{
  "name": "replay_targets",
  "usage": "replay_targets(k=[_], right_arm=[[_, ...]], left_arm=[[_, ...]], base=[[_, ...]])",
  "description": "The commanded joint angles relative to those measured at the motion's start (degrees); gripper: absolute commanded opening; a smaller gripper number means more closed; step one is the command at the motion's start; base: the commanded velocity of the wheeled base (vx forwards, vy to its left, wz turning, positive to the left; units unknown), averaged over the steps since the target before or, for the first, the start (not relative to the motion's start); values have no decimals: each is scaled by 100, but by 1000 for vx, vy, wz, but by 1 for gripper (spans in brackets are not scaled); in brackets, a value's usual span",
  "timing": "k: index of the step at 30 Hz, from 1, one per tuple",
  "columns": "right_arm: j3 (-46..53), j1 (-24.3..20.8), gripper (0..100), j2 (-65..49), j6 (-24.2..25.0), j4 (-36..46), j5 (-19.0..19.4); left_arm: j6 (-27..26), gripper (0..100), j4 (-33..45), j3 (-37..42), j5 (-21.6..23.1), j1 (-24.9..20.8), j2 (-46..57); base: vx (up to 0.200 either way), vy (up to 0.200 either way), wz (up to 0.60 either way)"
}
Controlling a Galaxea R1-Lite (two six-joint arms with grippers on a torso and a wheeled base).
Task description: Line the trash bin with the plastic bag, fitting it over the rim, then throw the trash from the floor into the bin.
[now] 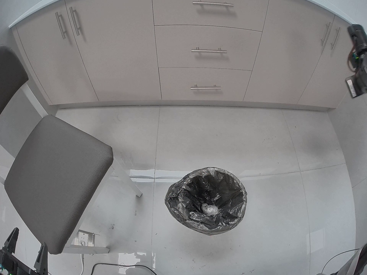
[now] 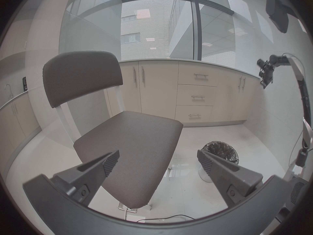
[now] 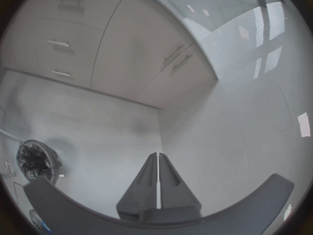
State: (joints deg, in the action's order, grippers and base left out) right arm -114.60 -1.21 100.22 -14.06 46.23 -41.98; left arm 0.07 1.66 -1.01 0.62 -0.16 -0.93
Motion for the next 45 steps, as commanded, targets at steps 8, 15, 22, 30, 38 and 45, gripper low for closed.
replay_targets(k=[8,15,22,30,38,45], right_arm=[[1,1211,0,-4757,-1134,1776,2001],[1,1026,0,-7464,-1196,2277,2687],[878,332,0,-9284,-1152,2259,2739],[3164,103,0,-10022,386,2549,2757],[5765,103,0,-10022,1775,1125,3530],[10142,103,0,-10022,1599,-4254,3258]], left_arm=[[1,100,1,57,-1,-2,84],[10,100,1,57,-1,-2,93],[1,100,1,57,-1,-2,84],[1,100,1,57,-1,-2,84],[1,100,1,57,-1,-2,84],[1,100,1,57,-1,-2,84]], base=[[0,0,0],[0,0,0],[0,0,0],[0,0,0],[0,0,0],[0,0,0]])
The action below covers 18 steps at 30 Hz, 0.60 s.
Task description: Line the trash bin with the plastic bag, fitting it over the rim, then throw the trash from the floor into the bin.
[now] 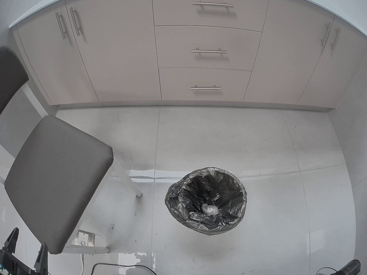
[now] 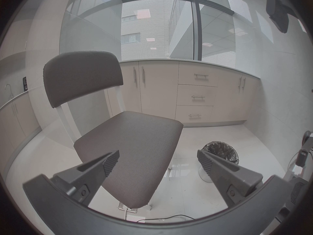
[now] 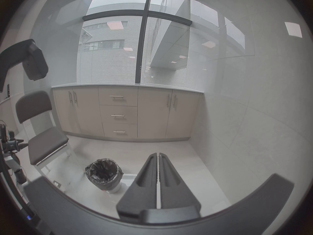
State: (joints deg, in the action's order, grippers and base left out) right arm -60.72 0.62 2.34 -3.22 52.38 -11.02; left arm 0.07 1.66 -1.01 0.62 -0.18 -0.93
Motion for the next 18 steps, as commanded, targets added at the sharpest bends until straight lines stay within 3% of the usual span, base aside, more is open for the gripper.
replay_targets(k=[1,2,3,4,7,14,18], right_arm=[[5220,-80,0,-234,331,-5370,188],[5220,-80,0,-234,331,-5370,188],[6063,-80,0,-234,-241,-6082,258],[6072,-80,0,-234,-381,-5985,232],[5984,-80,0,-234,-82,-5326,276],[6037,-80,0,-234,208,-5484,302],[6037,-71,0,-234,181,-5467,865]], left_arm=[[1,100,1,57,-1,1,93],[1,100,1,57,-1,1,93],[10,100,1,57,-1,1,93],[1,100,1,57,-1,1,84],[1,100,1,57,-1,1,93],[1,100,1,57,-1,1,84],[1,100,1,57,-1,1,84]], base=[[0,0,0],[0,0,0],[0,0,0],[0,0,0],[0,0,0],[0,0,0],[0,0,0]])
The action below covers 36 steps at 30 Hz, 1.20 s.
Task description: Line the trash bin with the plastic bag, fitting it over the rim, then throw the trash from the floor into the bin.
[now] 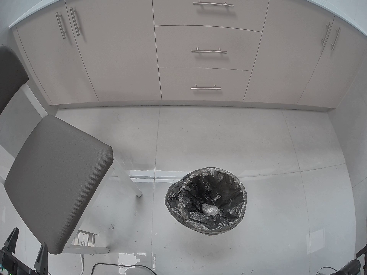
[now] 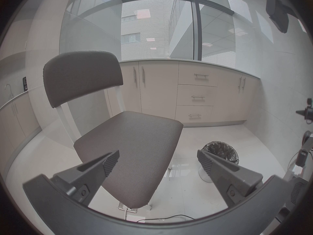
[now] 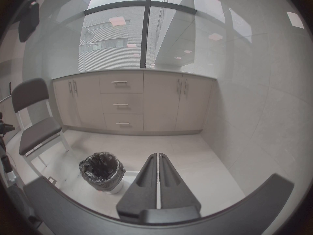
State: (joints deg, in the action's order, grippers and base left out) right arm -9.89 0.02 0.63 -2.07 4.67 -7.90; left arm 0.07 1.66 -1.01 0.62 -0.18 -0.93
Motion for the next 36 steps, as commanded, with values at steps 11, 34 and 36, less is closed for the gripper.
replay_targets(k=[11,34,36], right_arm=[[954,-20,0,-37,251,-414,737],[971,-2,0,-55,207,-432,755],[971,-2,0,-55,216,-432,755]], left_arm=[[10,100,1,57,-1,1,93],[1,100,1,57,-1,1,84],[1,100,1,57,-1,1,84]], base=[[0,0,0],[0,0,0],[0,0,0]])
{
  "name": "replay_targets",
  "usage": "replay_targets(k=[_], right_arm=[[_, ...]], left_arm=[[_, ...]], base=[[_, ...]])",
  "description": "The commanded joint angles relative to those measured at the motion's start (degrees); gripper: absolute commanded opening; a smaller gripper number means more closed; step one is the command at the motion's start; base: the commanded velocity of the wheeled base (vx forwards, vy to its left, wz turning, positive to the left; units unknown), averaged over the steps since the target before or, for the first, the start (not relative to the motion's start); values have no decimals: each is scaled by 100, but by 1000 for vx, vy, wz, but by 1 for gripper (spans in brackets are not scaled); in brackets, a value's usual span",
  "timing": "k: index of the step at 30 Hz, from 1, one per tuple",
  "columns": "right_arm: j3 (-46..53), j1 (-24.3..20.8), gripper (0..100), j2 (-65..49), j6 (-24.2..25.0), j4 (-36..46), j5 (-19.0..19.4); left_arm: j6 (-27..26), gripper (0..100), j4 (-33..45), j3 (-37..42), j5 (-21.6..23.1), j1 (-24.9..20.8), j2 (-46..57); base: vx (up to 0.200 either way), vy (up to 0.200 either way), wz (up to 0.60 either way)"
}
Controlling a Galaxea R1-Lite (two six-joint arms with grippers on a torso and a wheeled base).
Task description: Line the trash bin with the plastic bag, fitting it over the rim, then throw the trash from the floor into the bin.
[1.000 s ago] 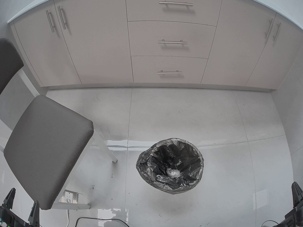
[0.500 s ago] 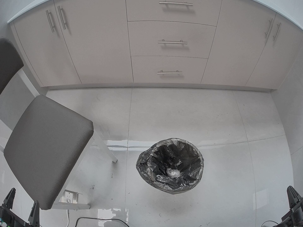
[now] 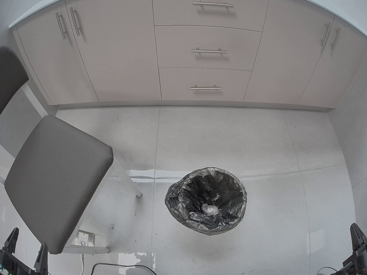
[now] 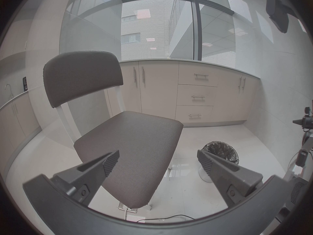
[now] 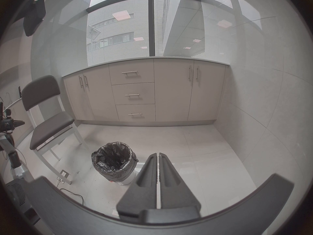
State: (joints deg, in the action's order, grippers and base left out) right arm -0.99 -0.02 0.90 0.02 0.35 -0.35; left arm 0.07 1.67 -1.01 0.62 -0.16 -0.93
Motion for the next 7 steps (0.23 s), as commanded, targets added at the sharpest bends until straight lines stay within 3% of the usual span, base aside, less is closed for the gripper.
replay_targets(k=[1,7], right_arm=[[81,2,0,-81,-2,0,0],[81,2,0,-81,-2,0,0]], left_arm=[[1,100,0,57,-1,-2,84],[1,100,0,57,-1,-2,84]], base=[[0,0,0],[0,0,0]])
